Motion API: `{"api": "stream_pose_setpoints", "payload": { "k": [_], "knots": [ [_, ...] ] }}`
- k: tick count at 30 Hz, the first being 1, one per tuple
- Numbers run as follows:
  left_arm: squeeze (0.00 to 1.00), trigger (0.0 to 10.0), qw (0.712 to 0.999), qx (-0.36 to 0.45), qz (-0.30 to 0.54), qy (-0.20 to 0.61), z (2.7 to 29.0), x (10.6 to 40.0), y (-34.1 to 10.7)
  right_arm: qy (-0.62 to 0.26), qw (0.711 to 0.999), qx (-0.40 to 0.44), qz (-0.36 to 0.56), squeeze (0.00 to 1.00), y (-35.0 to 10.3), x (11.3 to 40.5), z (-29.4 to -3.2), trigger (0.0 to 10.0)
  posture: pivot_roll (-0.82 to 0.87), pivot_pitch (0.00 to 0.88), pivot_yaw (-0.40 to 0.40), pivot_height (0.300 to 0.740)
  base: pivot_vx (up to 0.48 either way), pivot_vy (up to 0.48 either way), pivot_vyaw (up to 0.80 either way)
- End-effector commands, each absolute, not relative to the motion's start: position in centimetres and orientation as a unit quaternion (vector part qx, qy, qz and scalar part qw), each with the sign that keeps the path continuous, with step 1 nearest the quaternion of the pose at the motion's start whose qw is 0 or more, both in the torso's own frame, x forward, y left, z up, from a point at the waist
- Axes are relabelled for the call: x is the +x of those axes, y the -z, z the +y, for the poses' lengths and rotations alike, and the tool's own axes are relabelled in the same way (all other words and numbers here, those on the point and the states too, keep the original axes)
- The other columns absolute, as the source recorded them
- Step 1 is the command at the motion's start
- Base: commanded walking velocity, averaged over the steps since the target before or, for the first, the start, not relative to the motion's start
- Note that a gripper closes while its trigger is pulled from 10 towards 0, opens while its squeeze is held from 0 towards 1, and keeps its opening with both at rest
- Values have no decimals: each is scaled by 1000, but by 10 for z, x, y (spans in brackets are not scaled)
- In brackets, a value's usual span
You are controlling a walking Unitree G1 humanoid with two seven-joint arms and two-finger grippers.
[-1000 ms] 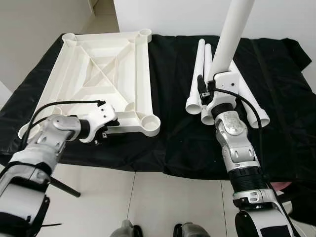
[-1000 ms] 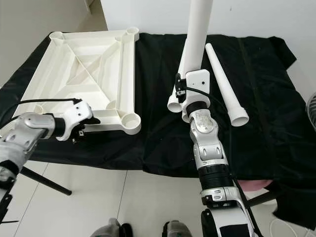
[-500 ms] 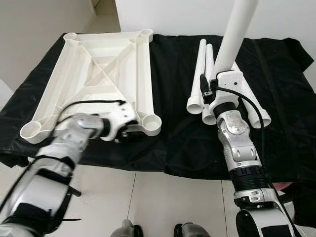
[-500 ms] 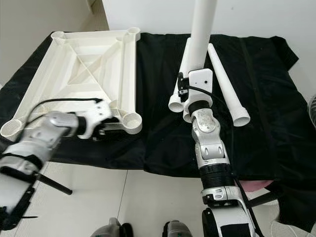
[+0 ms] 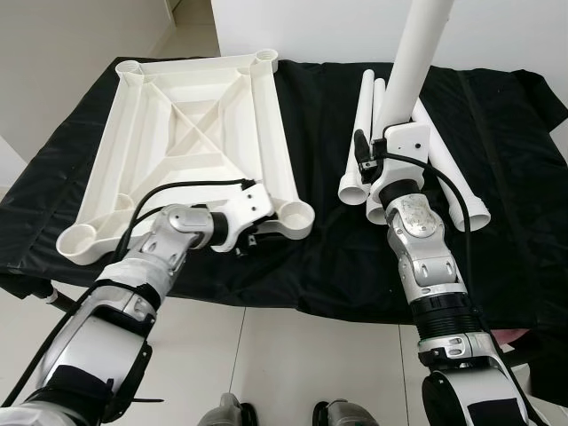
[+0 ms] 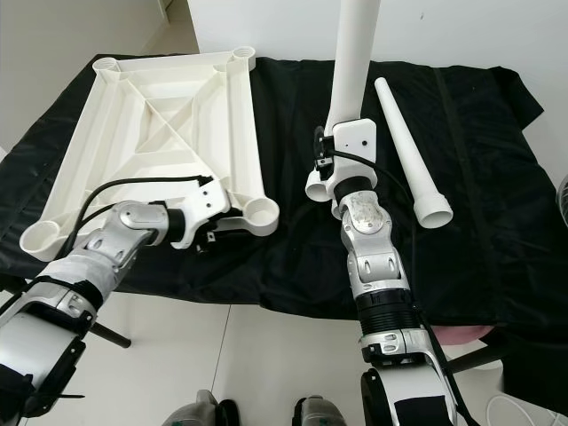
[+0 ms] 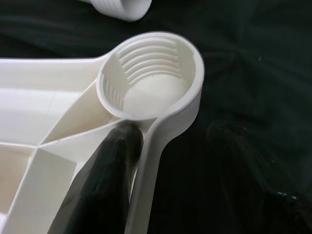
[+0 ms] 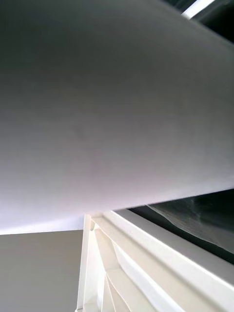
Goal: Building children table
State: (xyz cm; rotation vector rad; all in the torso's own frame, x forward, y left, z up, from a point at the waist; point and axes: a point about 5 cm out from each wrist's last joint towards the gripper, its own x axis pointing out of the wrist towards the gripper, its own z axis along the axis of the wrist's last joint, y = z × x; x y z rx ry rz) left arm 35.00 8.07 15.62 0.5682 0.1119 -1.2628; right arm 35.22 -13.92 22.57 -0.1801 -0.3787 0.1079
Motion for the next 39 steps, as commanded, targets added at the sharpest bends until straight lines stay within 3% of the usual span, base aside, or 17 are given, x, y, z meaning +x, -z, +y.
{"api": "stream_pose_setpoints", "payload": {
  "k": [1,7,13,15,16,19,20,22,29,39],
  "knots": [
    [0,10000,731,247,55,634,71,341,-155,-60,975,-85,-196,0,-228,353,-135,10000,-85,101,74,740,0,0,0],
    [0,10000,736,244,45,630,68,343,-159,-59,975,-84,-196,0,-228,354,-135,10000,-86,99,79,740,0,0,0],
    [0,10000,769,261,43,583,95,355,-173,-60,977,-76,-192,0,-226,353,-134,10000,-87,95,81,740,0,0,0],
    [0,10000,802,254,26,541,117,361,-190,-60,978,-64,-191,0,-226,353,-134,10000,-83,88,84,740,0,0,0],
    [0,10000,802,254,26,541,117,361,-190,-60,978,-64,-191,0,-226,353,-134,10000,-83,88,84,740,0,0,0],
    [0,10000,860,205,-5,468,140,369,-211,-67,978,-56,-192,0,-227,354,-133,10000,-80,85,84,740,0,0,0],
    [0,10000,860,205,-5,468,140,369,-211,-67,978,-56,-192,0,-227,354,-133,10000,-80,85,84,740,0,0,0],
    [0,10000,887,162,-31,431,148,370,-221,-75,977,-58,-192,0,-226,354,-132,10000,-72,74,78,740,0,0,0],
    [0,10000,932,111,-82,335,156,368,-232,-121,972,-47,-194,0,-222,351,-121,10000,-70,58,71,740,0,0,0],
    [0,10000,965,38,-121,228,159,359,-231,-168,969,-34,-176,0,-208,347,-105,10000,-72,39,62,740,0,0,0]
  ]
}}
